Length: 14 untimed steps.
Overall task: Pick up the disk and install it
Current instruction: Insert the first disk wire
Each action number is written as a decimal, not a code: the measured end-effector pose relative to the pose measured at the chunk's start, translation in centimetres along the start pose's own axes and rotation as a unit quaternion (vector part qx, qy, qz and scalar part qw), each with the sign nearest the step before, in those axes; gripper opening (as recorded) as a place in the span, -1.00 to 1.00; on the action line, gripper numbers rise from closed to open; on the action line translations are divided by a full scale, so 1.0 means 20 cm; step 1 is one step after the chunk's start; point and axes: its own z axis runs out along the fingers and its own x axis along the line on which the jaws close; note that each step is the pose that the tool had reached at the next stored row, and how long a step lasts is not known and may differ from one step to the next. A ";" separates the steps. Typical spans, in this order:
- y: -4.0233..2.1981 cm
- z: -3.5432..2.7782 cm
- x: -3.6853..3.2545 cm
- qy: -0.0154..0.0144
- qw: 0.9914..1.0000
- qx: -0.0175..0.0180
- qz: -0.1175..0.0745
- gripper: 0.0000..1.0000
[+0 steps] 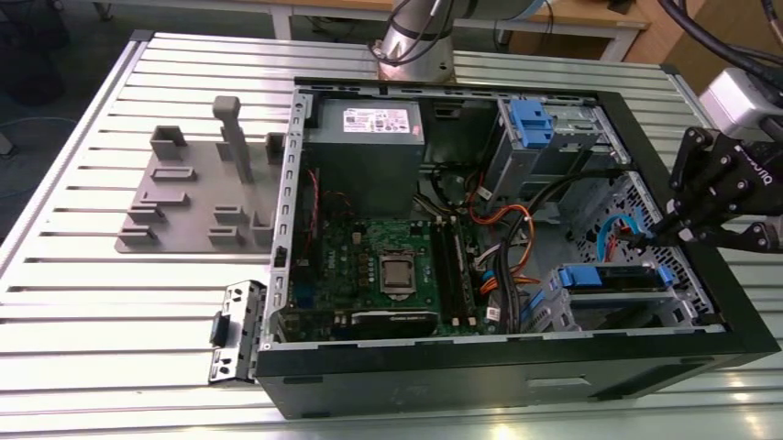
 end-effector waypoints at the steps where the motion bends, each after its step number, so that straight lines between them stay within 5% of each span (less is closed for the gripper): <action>1: 0.000 0.000 0.000 0.000 1.000 0.000 0.000 -0.66; 9: 0.002 0.000 0.002 0.000 1.000 0.000 0.000 -0.67; 14: 0.045 0.002 0.033 0.001 1.000 0.000 0.000 -0.67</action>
